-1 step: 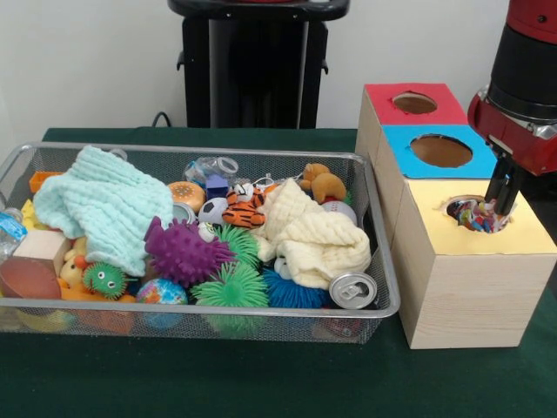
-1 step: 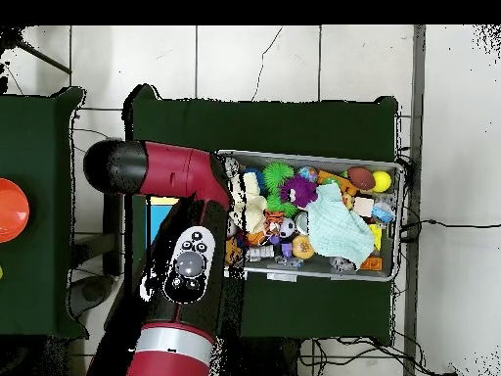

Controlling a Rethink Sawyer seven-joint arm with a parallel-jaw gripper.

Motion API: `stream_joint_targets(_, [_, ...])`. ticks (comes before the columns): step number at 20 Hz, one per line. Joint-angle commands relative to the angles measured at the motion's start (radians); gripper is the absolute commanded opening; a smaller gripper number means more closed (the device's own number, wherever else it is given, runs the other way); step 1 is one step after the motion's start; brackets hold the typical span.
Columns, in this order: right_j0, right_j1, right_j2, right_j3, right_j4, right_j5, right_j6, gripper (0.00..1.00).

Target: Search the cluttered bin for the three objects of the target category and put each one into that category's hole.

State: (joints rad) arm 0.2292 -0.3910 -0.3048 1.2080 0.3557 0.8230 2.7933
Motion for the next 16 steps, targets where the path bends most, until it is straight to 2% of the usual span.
stream_joint_targets(1, [-0.034,-0.013,0.058,0.061,-0.064,0.090,-0.017,0.00])
stream_joint_targets(16, [-0.038,-0.016,0.067,0.071,-0.067,0.074,-0.036,0.00])
